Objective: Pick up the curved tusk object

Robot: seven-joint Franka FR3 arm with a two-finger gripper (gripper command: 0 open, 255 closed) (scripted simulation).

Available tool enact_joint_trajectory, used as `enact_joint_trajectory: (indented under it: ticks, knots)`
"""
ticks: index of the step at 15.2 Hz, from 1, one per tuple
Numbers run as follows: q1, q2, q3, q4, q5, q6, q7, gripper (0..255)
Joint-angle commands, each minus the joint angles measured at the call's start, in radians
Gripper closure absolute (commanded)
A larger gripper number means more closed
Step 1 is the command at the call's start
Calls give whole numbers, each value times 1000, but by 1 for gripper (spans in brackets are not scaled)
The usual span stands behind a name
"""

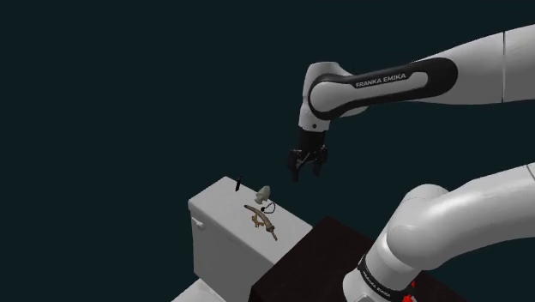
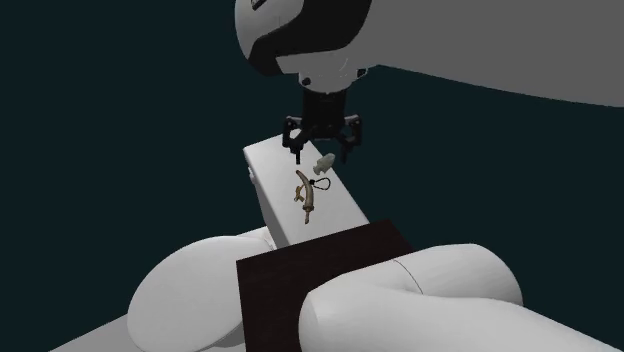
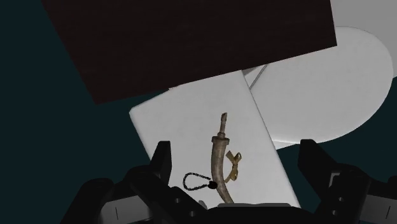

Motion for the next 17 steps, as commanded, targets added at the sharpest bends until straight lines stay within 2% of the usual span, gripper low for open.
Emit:
enact_joint_trajectory:
  ticks: [1,10,17]
  knots:
    - [-2,49,-2,-31,5,95,0,0]
    - [7,385,-13,-67,59,519,-19,0]
    - [18,709,-11,11,172,800,-89,0]
